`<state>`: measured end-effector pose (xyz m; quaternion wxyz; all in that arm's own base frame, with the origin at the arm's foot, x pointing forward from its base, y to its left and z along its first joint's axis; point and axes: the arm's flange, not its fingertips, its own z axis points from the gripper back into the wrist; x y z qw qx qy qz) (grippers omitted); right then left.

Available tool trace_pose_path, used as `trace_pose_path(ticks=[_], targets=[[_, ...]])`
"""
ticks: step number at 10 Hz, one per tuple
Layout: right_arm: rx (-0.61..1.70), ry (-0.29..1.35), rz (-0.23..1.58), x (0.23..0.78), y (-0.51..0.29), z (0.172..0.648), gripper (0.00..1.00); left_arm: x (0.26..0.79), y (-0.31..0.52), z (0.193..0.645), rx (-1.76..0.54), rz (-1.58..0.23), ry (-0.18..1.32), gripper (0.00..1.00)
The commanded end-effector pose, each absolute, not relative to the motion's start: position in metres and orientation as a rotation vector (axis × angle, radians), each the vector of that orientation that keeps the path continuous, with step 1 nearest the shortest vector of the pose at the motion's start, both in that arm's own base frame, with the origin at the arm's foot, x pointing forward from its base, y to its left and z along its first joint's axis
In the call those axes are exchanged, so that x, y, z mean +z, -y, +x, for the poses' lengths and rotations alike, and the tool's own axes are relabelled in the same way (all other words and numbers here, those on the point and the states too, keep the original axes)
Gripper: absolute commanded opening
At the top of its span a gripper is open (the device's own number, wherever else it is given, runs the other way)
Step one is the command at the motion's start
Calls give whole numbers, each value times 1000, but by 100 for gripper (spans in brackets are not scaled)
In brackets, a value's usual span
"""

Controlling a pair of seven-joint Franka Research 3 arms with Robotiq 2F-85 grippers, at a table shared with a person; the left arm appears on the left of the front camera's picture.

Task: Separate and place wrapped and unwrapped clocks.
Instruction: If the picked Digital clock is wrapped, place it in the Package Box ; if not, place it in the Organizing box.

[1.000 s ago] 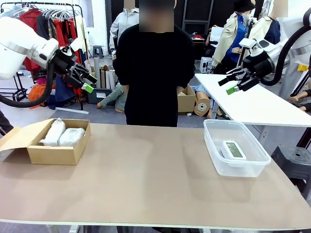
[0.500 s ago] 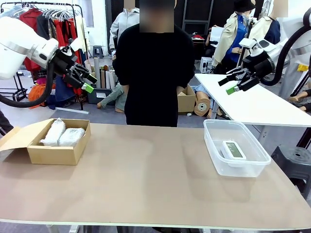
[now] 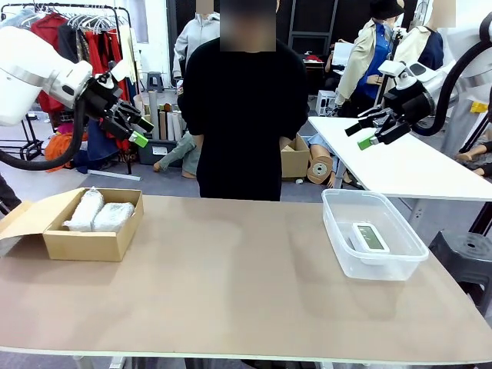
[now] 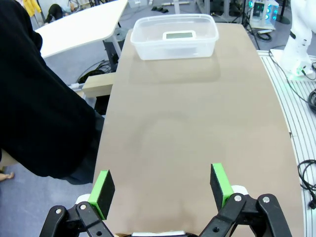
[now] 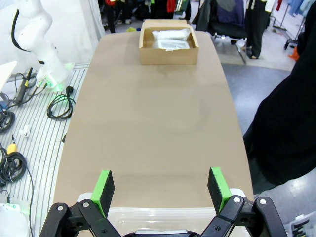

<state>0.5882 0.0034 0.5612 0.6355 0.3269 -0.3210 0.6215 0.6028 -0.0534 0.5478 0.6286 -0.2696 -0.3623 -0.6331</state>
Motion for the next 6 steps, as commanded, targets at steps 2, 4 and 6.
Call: trace_pose_path(ticks=[2,4,6], targets=[[1419,742,752,563,-5,587,100,550,53,602,-1455,-622,832,100],[1419,742,752,563,-5,587,100,550,53,602,-1455,-622,832,100],[1419,742,752,563,-5,587,100,550,53,602,-1455,-622,832,100]])
